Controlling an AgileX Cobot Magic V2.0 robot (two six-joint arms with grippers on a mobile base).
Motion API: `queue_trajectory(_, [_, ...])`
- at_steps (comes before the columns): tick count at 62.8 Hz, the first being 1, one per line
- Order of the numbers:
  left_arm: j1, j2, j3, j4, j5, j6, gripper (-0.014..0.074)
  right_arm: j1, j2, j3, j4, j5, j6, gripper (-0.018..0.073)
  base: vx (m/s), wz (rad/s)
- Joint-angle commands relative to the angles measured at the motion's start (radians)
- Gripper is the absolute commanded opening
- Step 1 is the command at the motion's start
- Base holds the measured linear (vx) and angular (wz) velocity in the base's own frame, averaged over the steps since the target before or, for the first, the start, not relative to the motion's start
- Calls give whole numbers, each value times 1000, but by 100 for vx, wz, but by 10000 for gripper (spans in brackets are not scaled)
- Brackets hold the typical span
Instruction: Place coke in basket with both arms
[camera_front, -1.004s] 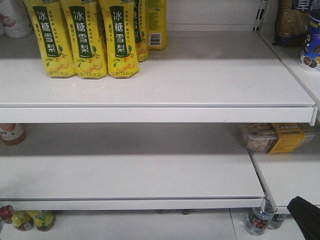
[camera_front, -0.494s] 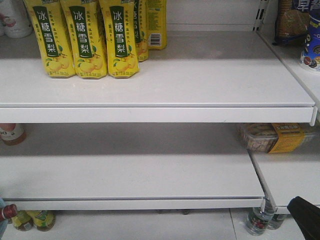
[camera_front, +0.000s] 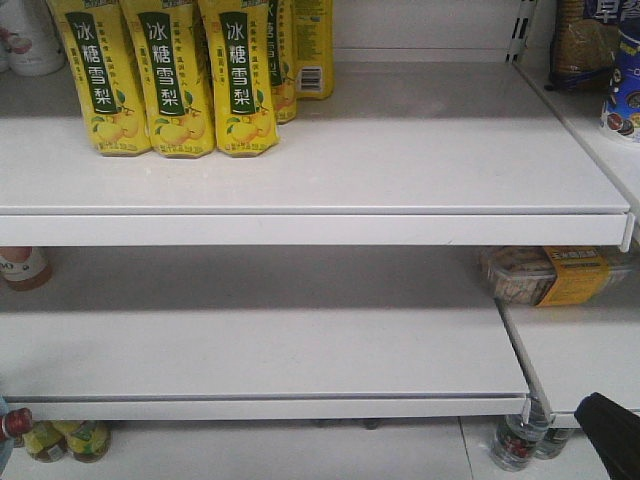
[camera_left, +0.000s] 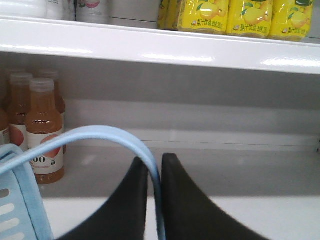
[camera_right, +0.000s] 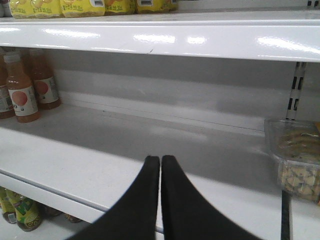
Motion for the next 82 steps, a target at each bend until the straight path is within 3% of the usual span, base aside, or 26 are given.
queue_trajectory(1, [2, -22, -34, 42, -161, 42, -6, -3, 7, -27, 0, -70, -2, -5, 0, 0])
queue_trajectory(15, [2, -22, -34, 42, -161, 42, -6, -6, 7, -27, -39, -74, -34, -5, 0, 0])
queue_trajectory(19, [2, -22, -34, 42, -161, 42, -6, -42, 7, -27, -65, -70, -43, -5, 0, 0])
queue_trajectory(26, [2, -22, -35, 42, -160, 42, -6, -178, 7, -27, -70, -60, 16, -5, 0, 0])
queue_trajectory(35, [2, -22, -35, 42, -160, 42, -6, -265, -13, -23, -155, -42, 68, -5, 0, 0])
queue_trajectory(46, [2, -22, -35, 42, -160, 42, -6, -283, -59, 91, -212, -97, 259, -5, 0, 0])
queue_trajectory(56, [2, -22, -35, 42, -160, 42, -6, -344, -121, 89, -305, -60, 301, -5, 0, 0])
queue_trajectory(70, [2, -22, -35, 42, -160, 42, -6, -530, -215, 89, -322, -76, 370, -5, 0, 0])
queue_trajectory(82, [2, -22, -35, 42, -160, 42, -6, -550, -216, 89, -347, -120, 433, -5, 0, 0])
